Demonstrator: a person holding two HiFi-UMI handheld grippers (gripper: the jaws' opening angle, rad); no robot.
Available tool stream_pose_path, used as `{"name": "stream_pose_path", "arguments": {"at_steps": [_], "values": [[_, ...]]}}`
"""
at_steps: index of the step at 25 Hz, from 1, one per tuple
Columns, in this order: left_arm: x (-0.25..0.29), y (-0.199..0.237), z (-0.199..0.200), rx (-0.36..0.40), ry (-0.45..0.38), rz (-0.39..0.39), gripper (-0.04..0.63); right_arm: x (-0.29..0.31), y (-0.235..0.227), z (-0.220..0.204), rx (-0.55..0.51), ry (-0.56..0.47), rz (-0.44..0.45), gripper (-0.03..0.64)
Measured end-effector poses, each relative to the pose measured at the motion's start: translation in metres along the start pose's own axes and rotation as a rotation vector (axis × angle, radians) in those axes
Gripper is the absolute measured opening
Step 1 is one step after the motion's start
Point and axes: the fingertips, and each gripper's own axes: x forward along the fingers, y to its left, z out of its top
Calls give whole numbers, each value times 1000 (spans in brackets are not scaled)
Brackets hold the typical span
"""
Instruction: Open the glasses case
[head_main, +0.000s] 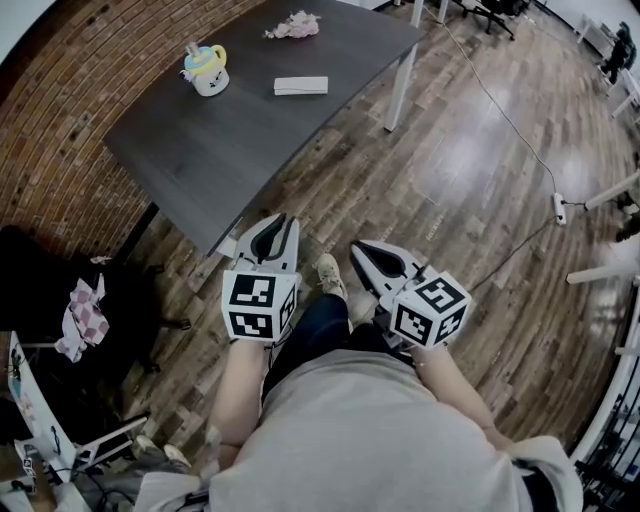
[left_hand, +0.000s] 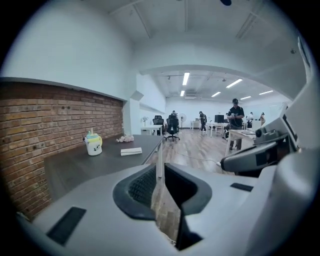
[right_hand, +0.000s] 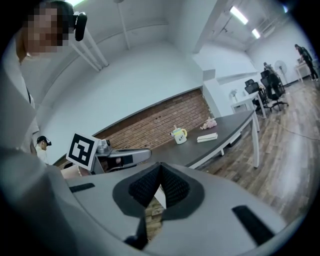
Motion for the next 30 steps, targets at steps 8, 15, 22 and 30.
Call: {"name": "stream_pose_path", "arguments": {"at_steps": [8,15,22,30], "values": [[25,5,-13,0,71,-56,127,13,-20,7,31,-6,-25,8],[71,17,-19,-44,106,-105,149,47,-57,26,51,8,-59,8],[126,70,1,-84,83,-102,149,105,-97,63,23,27,-64,8],[192,124,31,-75,66,-123,149,153,-155,122,-3,-3,-125,8]]}}
